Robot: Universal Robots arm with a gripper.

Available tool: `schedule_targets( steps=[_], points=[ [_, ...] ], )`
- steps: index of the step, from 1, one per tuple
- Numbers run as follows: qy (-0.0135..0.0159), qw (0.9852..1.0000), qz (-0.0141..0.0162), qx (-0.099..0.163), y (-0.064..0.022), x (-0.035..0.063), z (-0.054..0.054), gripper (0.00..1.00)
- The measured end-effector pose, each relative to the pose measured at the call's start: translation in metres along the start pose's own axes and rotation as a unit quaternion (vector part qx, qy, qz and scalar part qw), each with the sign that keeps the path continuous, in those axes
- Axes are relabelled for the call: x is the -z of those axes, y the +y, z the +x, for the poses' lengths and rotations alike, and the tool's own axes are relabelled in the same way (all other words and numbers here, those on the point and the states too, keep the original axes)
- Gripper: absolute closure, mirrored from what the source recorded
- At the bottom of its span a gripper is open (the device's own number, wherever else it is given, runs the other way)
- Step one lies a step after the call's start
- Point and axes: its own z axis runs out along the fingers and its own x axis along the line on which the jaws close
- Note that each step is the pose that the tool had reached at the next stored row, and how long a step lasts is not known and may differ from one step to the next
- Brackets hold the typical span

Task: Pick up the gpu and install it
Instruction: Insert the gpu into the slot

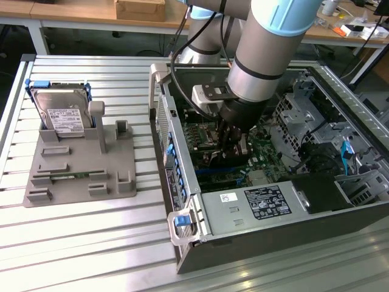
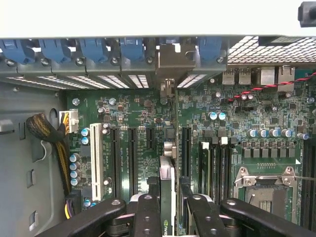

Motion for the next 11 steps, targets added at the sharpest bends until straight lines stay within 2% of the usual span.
schedule_targets(
  steps=[11],
  points=[
    [0.0000, 1.0000, 0.0000, 0.000, 0.0001, -0.0029, 0.0002, 0.74]
  ],
)
